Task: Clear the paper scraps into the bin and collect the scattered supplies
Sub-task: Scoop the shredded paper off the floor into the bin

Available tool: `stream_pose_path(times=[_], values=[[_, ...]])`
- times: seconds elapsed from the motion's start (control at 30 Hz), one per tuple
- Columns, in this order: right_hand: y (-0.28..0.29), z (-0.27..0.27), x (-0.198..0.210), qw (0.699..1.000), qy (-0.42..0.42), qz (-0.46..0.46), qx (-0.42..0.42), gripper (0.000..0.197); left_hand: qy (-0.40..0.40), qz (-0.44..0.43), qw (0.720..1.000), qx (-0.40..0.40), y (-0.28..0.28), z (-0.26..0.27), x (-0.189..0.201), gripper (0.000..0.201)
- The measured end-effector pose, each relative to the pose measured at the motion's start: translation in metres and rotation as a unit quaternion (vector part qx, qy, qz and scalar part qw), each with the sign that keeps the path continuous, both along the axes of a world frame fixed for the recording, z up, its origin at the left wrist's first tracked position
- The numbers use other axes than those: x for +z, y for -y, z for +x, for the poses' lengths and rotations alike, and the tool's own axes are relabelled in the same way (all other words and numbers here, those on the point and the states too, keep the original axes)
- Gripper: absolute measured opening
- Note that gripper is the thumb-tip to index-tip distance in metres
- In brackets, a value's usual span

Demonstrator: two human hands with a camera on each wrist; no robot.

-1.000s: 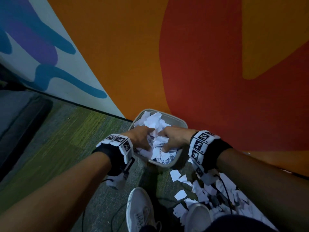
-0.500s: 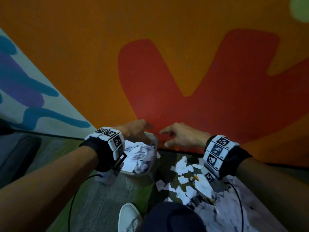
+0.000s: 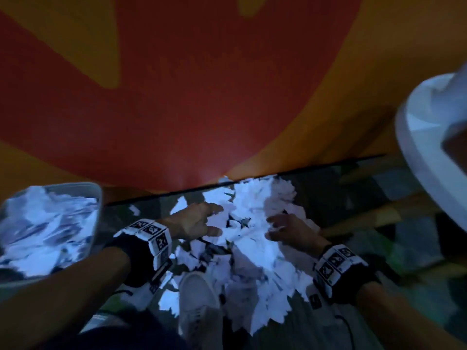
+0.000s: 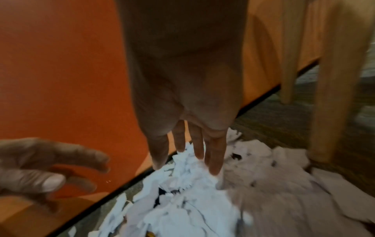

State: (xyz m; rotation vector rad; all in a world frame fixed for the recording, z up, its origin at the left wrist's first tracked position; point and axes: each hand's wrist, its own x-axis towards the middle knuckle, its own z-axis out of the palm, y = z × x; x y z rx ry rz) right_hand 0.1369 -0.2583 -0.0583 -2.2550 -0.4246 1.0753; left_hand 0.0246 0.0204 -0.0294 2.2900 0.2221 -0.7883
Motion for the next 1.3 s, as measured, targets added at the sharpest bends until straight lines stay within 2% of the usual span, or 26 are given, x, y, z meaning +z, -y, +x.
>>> stream_pose_path(times=[0.13,0.23,0.37,0.47,0.53,0.6,0.7,0.83,0.97,1.1,1.2,1.3], values=[[0.026,-0.006,-0.04,0.998,0.027,-0.027,-0.043,0.069,0.016,-0.052,0.998,-0.029,0.034,0.014,-0.04,0.081],[0.044,-0.006,-0.068,0.994,0.022,-0.079,-0.069,0.092,0.056,-0.062,0.994,-0.067,0.058,0.016,-0.07,0.09],[0.073,-0.004,-0.114,0.977,0.022,-0.162,-0.135,0.128,0.048,-0.036,0.994,-0.089,0.087,0.011,-0.108,0.101],[0.08,-0.007,-0.137,0.964,0.008,-0.193,-0.181,0.142,0.068,0.002,0.989,-0.134,0.11,0.009,-0.133,0.113],[0.069,-0.015,-0.133,0.962,-0.019,-0.204,-0.179,0.145,0.071,0.032,0.985,-0.153,0.122,0.006,-0.148,0.117],[0.057,-0.022,-0.134,0.963,-0.034,-0.21,-0.164,0.136,0.087,0.086,0.977,-0.175,0.132,0.003,-0.16,0.116],[0.04,-0.03,-0.137,0.973,-0.018,-0.189,-0.132,0.123,0.122,0.159,0.964,-0.177,0.139,0.0,-0.167,0.102],[0.032,-0.036,-0.142,0.983,0.054,-0.122,-0.127,0.092,0.174,0.159,0.959,-0.158,0.134,0.003,-0.167,0.072],[0.022,-0.033,-0.135,0.985,0.064,-0.04,-0.155,0.072,0.221,0.165,0.946,-0.172,0.124,0.01,-0.16,0.053],[0.019,-0.02,-0.124,0.983,0.059,-0.016,-0.175,0.044,0.263,0.112,0.943,-0.168,0.111,0.015,-0.154,0.049],[0.019,-0.009,-0.108,0.981,0.063,0.003,-0.184,0.037,0.292,0.093,0.94,-0.146,0.102,0.017,-0.144,0.056],[0.024,0.004,-0.088,0.973,0.073,0.03,-0.218,0.032,0.263,0.057,0.958,-0.102,0.089,0.021,-0.123,0.058]])
